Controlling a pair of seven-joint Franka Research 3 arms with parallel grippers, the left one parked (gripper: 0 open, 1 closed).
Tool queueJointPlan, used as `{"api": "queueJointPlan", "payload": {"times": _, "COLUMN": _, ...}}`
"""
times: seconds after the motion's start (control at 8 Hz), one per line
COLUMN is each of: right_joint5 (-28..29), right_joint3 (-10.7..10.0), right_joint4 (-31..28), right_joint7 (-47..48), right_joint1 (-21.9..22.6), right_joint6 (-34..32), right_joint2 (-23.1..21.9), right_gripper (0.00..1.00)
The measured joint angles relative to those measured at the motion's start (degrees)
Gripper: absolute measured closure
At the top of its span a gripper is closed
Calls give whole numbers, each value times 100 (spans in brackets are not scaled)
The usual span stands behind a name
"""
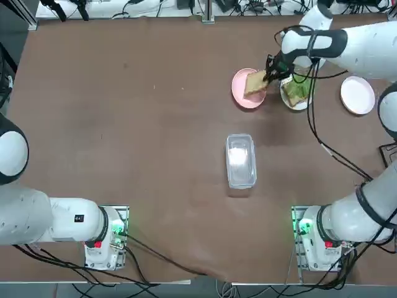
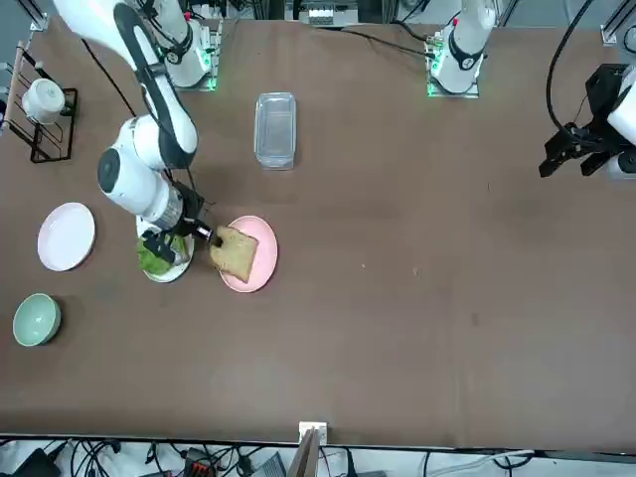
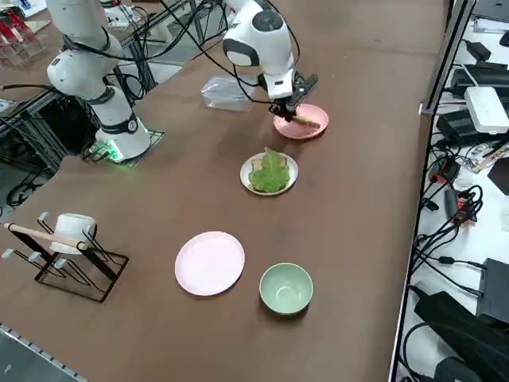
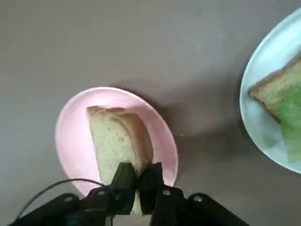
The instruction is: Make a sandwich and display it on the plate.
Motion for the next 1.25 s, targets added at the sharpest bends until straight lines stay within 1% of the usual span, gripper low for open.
{"api": "queueJointPlan", "payload": {"times": 0.25, "right_joint5": 0, "right_joint3": -28, "right_joint4": 84, "right_joint7": 0, "right_joint1": -28, "right_joint6": -359, "right_joint2": -373, "right_gripper": 92}}
{"api": "queueJointPlan", "payload": {"times": 0.38, "right_joint5": 0, "right_joint3": -62, "right_joint4": 260, "right_joint7": -42, "right_joint1": -111, "right_joint6": -763, "right_joint2": -514, "right_gripper": 92}}
{"api": "queueJointPlan", "payload": {"times": 0.5, "right_joint5": -3, "right_joint3": -89, "right_joint4": 537, "right_joint7": -311, "right_joint1": -290, "right_joint6": -1349, "right_joint2": -598, "right_gripper": 92}}
{"api": "queueJointPlan", "payload": {"times": 0.62, "right_joint5": -5, "right_joint3": -110, "right_joint4": 795, "right_joint7": -876, "right_joint1": -569, "right_joint6": -1954, "right_joint2": -631, "right_gripper": 92}}
{"api": "queueJointPlan", "payload": {"times": 0.75, "right_joint5": -6, "right_joint3": -129, "right_joint4": 945, "right_joint7": -1587, "right_joint1": -942, "right_joint6": -2447, "right_joint2": -636, "right_gripper": 92}}
{"api": "queueJointPlan", "payload": {"times": 0.88, "right_joint5": -7, "right_joint3": -148, "right_joint4": 979, "right_joint7": -2326, "right_joint1": -1334, "right_joint6": -2736, "right_joint2": -627, "right_gripper": 92}}
{"api": "queueJointPlan", "payload": {"times": 1.0, "right_joint5": -8, "right_joint3": -159, "right_joint4": 981, "right_joint7": -3071, "right_joint1": -1722, "right_joint6": -2848, "right_joint2": -581, "right_gripper": 92}}
{"api": "queueJointPlan", "payload": {"times": 1.25, "right_joint5": -4, "right_joint3": -169, "right_joint4": 1053, "right_joint7": -4333, "right_joint1": -2402, "right_joint6": -2997, "right_joint2": -334, "right_gripper": 92}}
